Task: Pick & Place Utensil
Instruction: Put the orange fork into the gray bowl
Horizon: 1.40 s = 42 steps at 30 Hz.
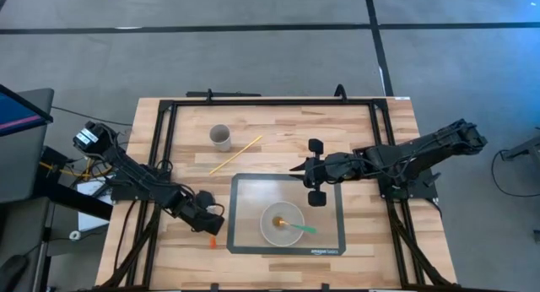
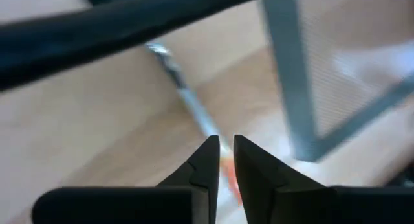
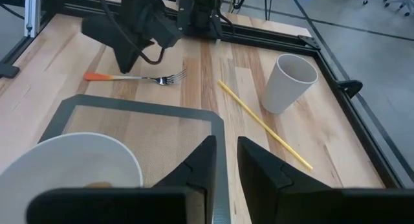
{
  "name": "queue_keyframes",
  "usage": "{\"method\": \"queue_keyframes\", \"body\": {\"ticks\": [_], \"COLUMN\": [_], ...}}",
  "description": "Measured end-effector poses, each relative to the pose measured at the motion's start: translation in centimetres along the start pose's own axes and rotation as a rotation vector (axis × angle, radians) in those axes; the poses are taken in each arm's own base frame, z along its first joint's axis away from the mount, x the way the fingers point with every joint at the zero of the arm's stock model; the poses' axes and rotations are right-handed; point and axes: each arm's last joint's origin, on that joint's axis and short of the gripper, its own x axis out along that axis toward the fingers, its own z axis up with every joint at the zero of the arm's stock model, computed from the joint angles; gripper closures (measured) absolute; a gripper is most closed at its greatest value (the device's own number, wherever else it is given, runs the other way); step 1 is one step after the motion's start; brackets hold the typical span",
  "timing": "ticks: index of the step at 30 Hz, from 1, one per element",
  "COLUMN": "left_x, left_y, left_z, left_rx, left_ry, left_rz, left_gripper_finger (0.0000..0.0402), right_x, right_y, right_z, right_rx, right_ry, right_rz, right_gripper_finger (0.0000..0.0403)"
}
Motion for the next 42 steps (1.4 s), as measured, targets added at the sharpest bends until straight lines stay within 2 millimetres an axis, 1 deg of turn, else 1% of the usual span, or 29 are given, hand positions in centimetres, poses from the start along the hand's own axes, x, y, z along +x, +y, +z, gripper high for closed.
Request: {"method": "queue_keyframes", "body": {"ticks": [2,5,9,14,19,23,34,37,39,42], "left_x": [0.0,0.1,0.2,0.2,0.5,0.9,1.2,1.4,1.8,2.5], "left_y": [0.4,0.8,0.7,0.8,1.4,1.6,1.0,0.9,0.9,0.9], "left_z": [0.1,0.1,0.2,0.2,0.3,0.3,0.3,0.3,0.3,0.3], "left_rx": [0.004,0.031,0.040,0.049,0.043,0.041,0.031,0.030,0.031,0.034], "left_ry": [-0.007,-0.017,-0.055,-0.057,-0.063,-0.070,-0.094,-0.106,-0.111,-0.113], "left_rz": [0.042,0.058,0.039,0.040,0.055,0.040,-0.029,-0.039,-0.029,-0.008], "left_gripper_finger": [0.0359,0.0354,0.0338,0.0314,0.0301,0.0300,0.0304,0.0304,0.0305,0.0307], "right_x": [0.0,0.0,0.0,0.0,0.0,0.0,0.0,0.4,0.5,1.2], "right_y": [0.0,0.0,0.0,0.0,0.0,0.0,-0.1,0.1,0.1,0.2], "right_z": [0.0,0.0,0.0,0.0,0.0,0.0,0.0,-0.1,-0.3,-0.5], "right_rx": [0.000,0.000,0.000,0.000,0.000,0.000,0.001,-0.002,-0.007,-0.024], "right_ry": [0.000,0.000,0.000,0.000,0.000,0.000,0.000,0.006,0.017,0.035], "right_rz": [0.000,0.000,0.000,0.000,0.000,0.000,-0.002,-0.002,-0.001,-0.006], "right_gripper_finger": [0.0347,0.0347,0.0347,0.0347,0.0347,0.0347,0.0347,0.0347,0.0347,0.0347]}}
